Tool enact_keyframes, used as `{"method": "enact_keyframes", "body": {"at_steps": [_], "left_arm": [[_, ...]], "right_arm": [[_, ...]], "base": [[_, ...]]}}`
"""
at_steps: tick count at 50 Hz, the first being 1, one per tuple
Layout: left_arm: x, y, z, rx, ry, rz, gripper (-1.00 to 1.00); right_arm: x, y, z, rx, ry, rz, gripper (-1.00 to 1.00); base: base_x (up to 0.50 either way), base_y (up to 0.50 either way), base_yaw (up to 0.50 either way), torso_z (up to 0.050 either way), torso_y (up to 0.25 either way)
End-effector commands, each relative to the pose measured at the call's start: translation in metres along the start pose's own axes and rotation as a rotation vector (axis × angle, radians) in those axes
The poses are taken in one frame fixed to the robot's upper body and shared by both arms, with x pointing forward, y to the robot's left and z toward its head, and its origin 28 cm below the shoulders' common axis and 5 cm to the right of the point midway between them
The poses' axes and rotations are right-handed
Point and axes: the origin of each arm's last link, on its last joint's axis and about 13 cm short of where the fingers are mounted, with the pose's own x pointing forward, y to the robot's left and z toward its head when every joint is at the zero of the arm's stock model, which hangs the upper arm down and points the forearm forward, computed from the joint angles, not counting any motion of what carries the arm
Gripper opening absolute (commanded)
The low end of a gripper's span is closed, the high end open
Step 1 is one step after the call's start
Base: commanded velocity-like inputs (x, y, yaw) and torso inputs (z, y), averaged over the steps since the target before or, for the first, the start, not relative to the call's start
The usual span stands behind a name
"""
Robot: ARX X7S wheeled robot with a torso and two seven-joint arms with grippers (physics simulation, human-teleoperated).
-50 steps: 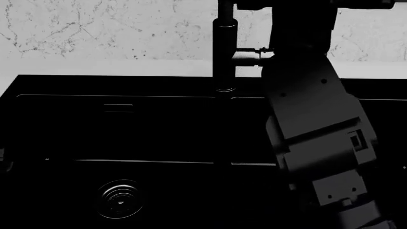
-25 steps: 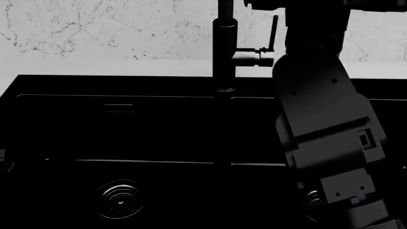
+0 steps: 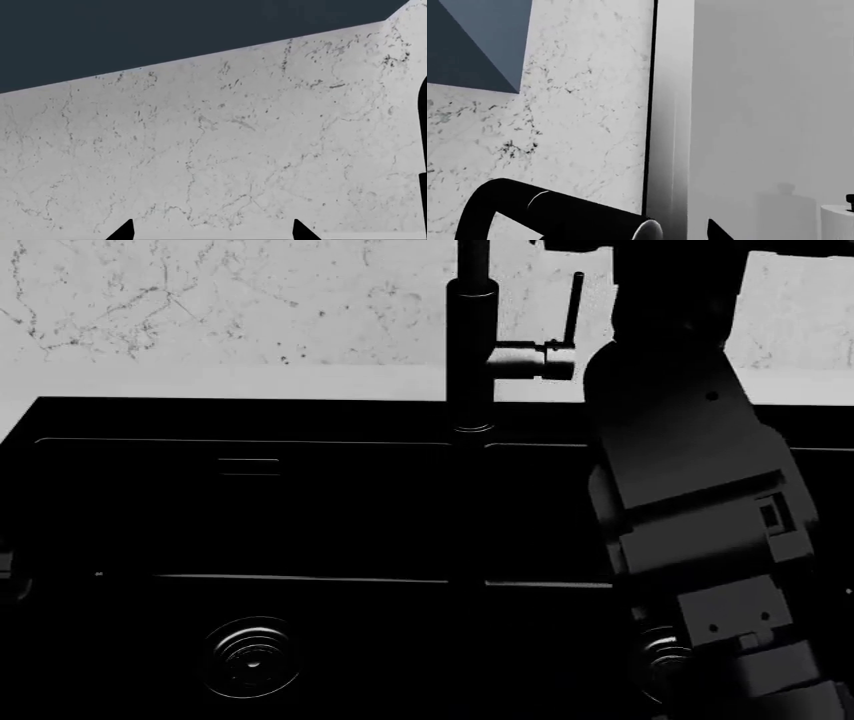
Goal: Turn the sink spout to the right.
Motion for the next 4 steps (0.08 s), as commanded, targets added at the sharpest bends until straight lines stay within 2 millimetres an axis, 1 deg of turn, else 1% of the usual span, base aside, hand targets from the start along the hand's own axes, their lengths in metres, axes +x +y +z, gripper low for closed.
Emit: {"method": "enact_keyframes", "body": {"at_steps": [1, 4], "left_arm": [[-0.0006, 0.0001, 0.0016, -0.009, -0.027, -0.016, 1.00], [-0.0006, -0.0001, 0.0018, -0.008, -0.027, -0.017, 1.00]], "right_arm": [[0.0072, -0.0033, 0.0064, 0.000, -0.030, -0.011, 1.00], [0.0067, -0.0035, 0.0036, -0.004, -0.025, -0.011, 1.00]], "base": [[0.00, 0.00, 0.00, 0.000, 0.000], [0.00, 0.00, 0.00, 0.000, 0.000]]}}
